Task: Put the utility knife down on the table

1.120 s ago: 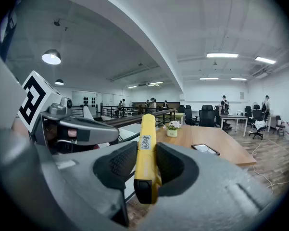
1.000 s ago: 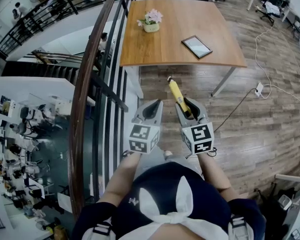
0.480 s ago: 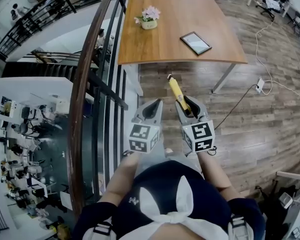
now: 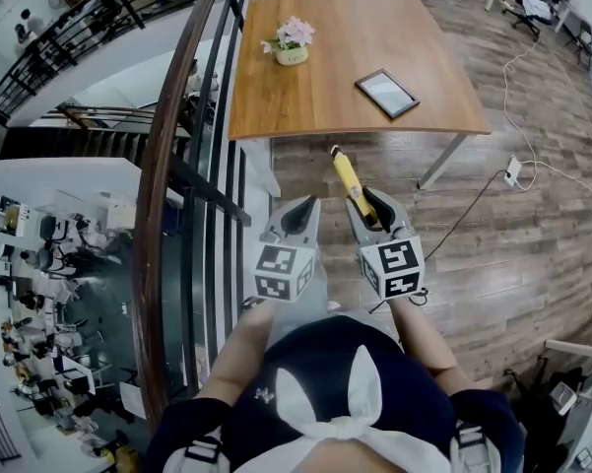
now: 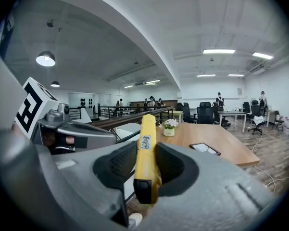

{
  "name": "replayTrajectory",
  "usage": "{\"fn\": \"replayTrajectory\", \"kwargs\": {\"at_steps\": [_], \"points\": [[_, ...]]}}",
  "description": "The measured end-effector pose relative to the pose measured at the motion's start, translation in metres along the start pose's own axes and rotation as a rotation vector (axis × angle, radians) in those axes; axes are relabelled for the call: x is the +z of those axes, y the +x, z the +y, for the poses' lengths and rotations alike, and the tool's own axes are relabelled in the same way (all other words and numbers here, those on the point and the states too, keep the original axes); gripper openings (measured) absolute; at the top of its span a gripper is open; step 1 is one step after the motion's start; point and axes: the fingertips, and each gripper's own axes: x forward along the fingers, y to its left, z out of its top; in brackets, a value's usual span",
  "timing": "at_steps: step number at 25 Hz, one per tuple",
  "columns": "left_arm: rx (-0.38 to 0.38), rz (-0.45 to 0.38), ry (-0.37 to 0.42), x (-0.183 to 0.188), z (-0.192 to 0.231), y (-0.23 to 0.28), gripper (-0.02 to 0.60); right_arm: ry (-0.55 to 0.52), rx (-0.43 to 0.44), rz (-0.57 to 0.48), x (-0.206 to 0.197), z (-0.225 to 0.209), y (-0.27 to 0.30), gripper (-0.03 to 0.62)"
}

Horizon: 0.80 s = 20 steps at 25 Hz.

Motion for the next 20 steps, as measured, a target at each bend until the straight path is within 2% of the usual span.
{"fn": "replayTrajectory", "kwargs": {"at_steps": [7,20], "points": [[-0.012,0.006,-0.008,0.012,0.047,0.047,0.018,-0.003,-0.005,0.008,0.012,-0.021,0.061,0.126],[-0.061,-0.004,0.005,0.066,0.149,0.136,0.018,-0.009,-0.033,0.002,0.065,-0.059,0.192,0.126]]}}
